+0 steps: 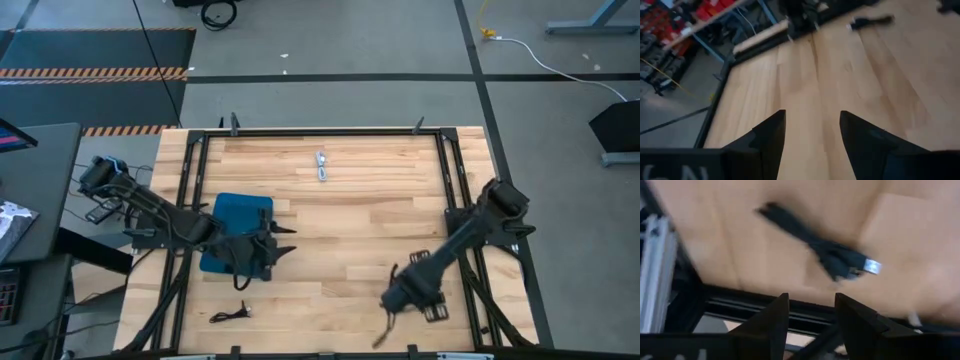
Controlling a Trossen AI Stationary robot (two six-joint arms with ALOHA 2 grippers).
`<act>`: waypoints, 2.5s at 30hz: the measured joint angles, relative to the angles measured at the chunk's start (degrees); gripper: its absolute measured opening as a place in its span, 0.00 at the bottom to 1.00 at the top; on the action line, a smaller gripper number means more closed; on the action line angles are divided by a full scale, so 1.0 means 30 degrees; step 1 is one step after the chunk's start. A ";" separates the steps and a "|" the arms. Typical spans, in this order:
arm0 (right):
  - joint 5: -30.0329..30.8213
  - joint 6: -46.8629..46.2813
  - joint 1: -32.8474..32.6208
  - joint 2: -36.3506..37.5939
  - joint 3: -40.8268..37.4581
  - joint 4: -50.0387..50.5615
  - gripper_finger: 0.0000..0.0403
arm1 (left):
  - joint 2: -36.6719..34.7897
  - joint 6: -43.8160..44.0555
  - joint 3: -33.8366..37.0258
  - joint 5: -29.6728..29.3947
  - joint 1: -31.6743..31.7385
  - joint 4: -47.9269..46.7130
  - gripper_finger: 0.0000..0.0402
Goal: Pick and place USB-C Cables
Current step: Put the right black charger cable into the blue bin
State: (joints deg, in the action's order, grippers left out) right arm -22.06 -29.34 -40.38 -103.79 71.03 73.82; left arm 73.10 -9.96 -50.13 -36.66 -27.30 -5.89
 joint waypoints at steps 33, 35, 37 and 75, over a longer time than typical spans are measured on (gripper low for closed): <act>0.6136 0.3861 -0.3606 -0.0073 -0.4301 -0.6038 0.37 | 0.0000 -0.1384 -0.0007 0.2244 0.0652 0.2438 0.48; 0.6273 0.3844 -0.3541 -0.0029 -0.4539 -0.6469 0.31 | 0.0000 -0.1309 -0.0007 0.2244 0.0652 0.2438 0.48; 0.6631 0.3839 -0.3386 -0.0007 -0.4573 -0.6570 0.23 | 0.0000 -0.0978 -0.0007 0.2101 0.0645 0.2441 0.48; 1.7073 1.2584 0.7191 0.0488 0.2233 -1.9249 0.07 | -0.0007 0.0863 -0.0029 0.3744 0.0694 0.1242 0.60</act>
State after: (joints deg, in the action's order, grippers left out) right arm 29.15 8.41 -18.81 -102.32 77.73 16.07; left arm 73.08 -7.37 -50.22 -25.43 -25.22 -2.16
